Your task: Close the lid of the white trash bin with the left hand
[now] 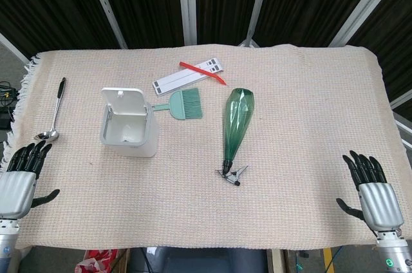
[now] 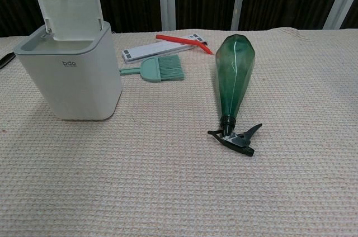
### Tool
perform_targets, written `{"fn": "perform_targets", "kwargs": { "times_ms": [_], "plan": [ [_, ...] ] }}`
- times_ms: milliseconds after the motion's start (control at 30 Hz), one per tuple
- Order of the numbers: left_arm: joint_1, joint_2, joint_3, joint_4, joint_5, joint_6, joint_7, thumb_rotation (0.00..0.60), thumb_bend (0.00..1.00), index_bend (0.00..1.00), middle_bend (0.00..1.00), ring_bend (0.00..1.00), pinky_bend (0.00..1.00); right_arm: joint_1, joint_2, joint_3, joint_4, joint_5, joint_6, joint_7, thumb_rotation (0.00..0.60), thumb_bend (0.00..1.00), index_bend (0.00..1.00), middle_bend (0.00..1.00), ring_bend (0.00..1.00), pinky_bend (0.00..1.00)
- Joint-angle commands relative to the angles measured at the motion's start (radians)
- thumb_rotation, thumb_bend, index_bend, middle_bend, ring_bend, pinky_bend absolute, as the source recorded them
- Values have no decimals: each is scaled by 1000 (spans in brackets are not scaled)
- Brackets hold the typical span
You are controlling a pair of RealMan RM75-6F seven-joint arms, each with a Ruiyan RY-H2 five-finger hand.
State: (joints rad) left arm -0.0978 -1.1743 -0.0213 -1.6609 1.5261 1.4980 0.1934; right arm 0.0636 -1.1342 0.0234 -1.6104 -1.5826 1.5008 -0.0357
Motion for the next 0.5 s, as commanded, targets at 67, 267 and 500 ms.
{"fn": "perform_targets", "kwargs": {
  "times_ms": [67, 267, 500],
  "plan": [
    [1, 1, 0, 1, -1, 1, -1, 600, 29, 0, 0, 0, 76, 1, -1, -1, -1, -1, -1, 0, 600, 211, 0, 0, 0, 0],
    [6, 4, 0, 1, 0, 8, -4, 600, 29, 0, 0, 0, 77, 3, -3, -2, -2, -4, -3, -1, 600, 211, 0, 0, 0, 0],
    [4, 5, -2, -1, 0, 5, -11, 600, 30, 0, 0, 0, 77, 5, -6, -2, -3, -4, -6, -7, 600, 211, 0, 0, 0, 0]
  ]
}}
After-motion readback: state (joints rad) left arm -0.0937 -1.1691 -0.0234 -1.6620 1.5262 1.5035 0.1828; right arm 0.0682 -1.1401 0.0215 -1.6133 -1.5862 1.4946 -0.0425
